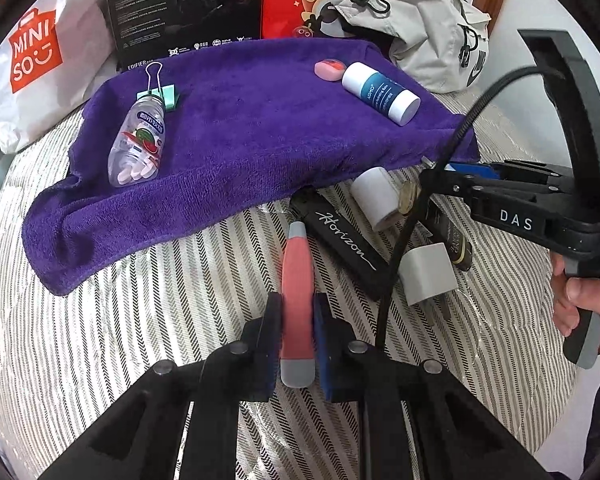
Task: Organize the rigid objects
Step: 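Grasp the pink tube with the left gripper while the right grasps the white plug adapter, then lift the pink tube with the left gripper while the right lifts the plug adapter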
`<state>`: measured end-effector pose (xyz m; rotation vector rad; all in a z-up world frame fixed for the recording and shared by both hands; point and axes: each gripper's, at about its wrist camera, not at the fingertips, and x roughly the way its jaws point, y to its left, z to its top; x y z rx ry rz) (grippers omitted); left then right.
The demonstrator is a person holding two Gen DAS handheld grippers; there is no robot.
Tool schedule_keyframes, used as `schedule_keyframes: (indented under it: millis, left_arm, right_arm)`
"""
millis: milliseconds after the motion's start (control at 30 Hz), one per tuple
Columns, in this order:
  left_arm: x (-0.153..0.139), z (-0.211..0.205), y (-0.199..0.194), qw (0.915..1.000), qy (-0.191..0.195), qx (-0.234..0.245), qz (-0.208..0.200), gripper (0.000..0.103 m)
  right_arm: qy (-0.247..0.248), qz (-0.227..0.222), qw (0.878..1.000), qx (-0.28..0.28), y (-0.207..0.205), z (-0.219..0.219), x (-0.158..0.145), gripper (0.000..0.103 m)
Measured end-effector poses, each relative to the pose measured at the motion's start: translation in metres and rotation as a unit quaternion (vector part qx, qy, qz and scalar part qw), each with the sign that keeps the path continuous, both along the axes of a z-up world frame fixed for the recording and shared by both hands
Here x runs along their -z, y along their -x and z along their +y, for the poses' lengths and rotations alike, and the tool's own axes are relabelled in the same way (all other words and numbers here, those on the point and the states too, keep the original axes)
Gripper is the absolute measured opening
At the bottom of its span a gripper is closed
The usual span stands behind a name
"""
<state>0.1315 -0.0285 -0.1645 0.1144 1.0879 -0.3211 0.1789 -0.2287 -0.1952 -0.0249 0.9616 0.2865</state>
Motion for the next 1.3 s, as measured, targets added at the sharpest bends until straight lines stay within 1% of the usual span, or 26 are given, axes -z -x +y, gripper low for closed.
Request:
schedule_keyframes:
  millis: [100, 167, 200, 267, 300, 333, 400, 467, 567, 667, 700, 833, 1067, 1133, 1300]
  left_arm:
    - [0.000, 0.000, 0.001, 1.0000, -0.004, 0.002, 0.000, 0.015]
    - [-0.001, 0.003, 0.003, 0.9998, -0.022, 0.002, -0.001, 0.015]
    - [-0.002, 0.007, 0.005, 0.9991, -0.043, -0.005, -0.006, 0.015]
    - [-0.003, 0.014, 0.007, 0.9973, -0.069, -0.017, -0.018, 0.015]
    - [-0.002, 0.018, 0.008, 0.9968, -0.075, -0.022, -0.017, 0.016]
    - [-0.002, 0.024, 0.008, 0.9977, -0.060, -0.026, -0.015, 0.015]
    - [-0.001, 0.029, 0.007, 0.9985, -0.043, -0.032, -0.013, 0.016]
    - [0.000, 0.028, 0.006, 0.9984, -0.044, -0.032, -0.017, 0.016]
    - [0.000, 0.027, 0.006, 0.9982, -0.042, -0.033, -0.025, 0.016]
    - [-0.001, 0.037, 0.004, 0.9986, -0.004, -0.048, -0.021, 0.015]
    - [-0.001, 0.043, 0.002, 0.9982, 0.018, -0.056, -0.015, 0.015]
    - [0.000, 0.057, 0.000, 0.9953, 0.066, -0.071, 0.004, 0.015]
    - [-0.006, 0.058, 0.001, 0.9955, 0.063, -0.070, 0.000, 0.015]
    - [-0.002, 0.053, -0.001, 0.9970, 0.041, -0.066, -0.001, 0.015]
    - [0.001, 0.046, -0.001, 0.9981, 0.017, -0.059, -0.010, 0.015]
  right_arm:
    - [0.010, 0.008, 1.000, -0.004, 0.005, -0.008, -0.001, 0.024]
    - [0.020, 0.015, 1.000, 0.004, 0.012, -0.019, -0.001, 0.024]
    - [0.022, 0.020, 1.000, 0.004, 0.014, -0.023, 0.000, 0.024]
    - [0.027, 0.018, 0.999, 0.002, 0.021, -0.030, 0.002, 0.024]
    - [0.028, 0.015, 1.000, 0.001, 0.023, -0.031, 0.003, 0.024]
    - [0.028, 0.013, 1.000, 0.001, 0.025, -0.031, 0.003, 0.024]
    - [0.039, 0.007, 0.999, 0.002, 0.026, -0.027, 0.004, 0.024]
    - [0.045, 0.003, 0.999, 0.005, 0.027, -0.026, 0.004, 0.024]
    - [0.036, 0.001, 0.999, 0.008, 0.027, -0.027, 0.005, 0.024]
    - [0.026, 0.015, 0.999, 0.009, 0.026, -0.030, 0.004, 0.024]
    - [0.022, 0.021, 1.000, 0.008, 0.025, -0.031, 0.003, 0.024]
    - [0.004, 0.027, 1.000, 0.001, 0.026, -0.035, -0.002, 0.024]
    - [0.004, 0.018, 1.000, -0.014, 0.031, -0.031, -0.017, 0.024]
    - [0.005, 0.018, 1.000, -0.018, 0.031, -0.029, -0.017, 0.024]
    - [0.007, 0.022, 0.999, -0.025, 0.033, -0.025, -0.015, 0.024]
